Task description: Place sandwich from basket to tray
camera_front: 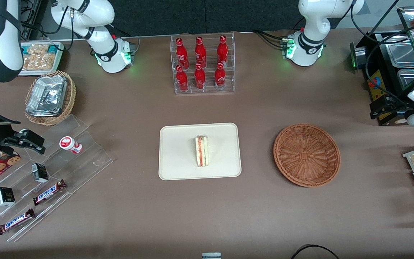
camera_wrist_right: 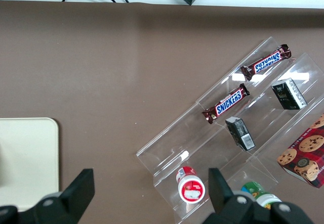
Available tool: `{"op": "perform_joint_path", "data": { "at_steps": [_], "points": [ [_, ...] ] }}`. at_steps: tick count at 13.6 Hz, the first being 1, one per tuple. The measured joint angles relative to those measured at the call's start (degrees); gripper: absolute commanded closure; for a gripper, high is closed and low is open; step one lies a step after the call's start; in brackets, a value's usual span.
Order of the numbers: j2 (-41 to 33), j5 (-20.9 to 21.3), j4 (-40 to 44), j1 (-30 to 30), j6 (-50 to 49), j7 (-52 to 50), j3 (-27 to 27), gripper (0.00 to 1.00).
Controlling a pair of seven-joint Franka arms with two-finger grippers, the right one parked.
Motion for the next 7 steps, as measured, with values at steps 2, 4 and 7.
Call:
{"op": "perform_joint_path", "data": {
  "at_steps": [2, 4, 7],
  "points": [
    [-0.3, -0.2, 0.3, -0.1, 0.0, -0.1, -0.7, 0.00],
    [-0.5, -0.2, 1.5, -0.3, -0.1, -1.0, -1.5, 0.00],
    [-0.6, -0.3, 3.8, -0.5, -2.6, -1.2, -1.8, 0.00]
  ]
}}
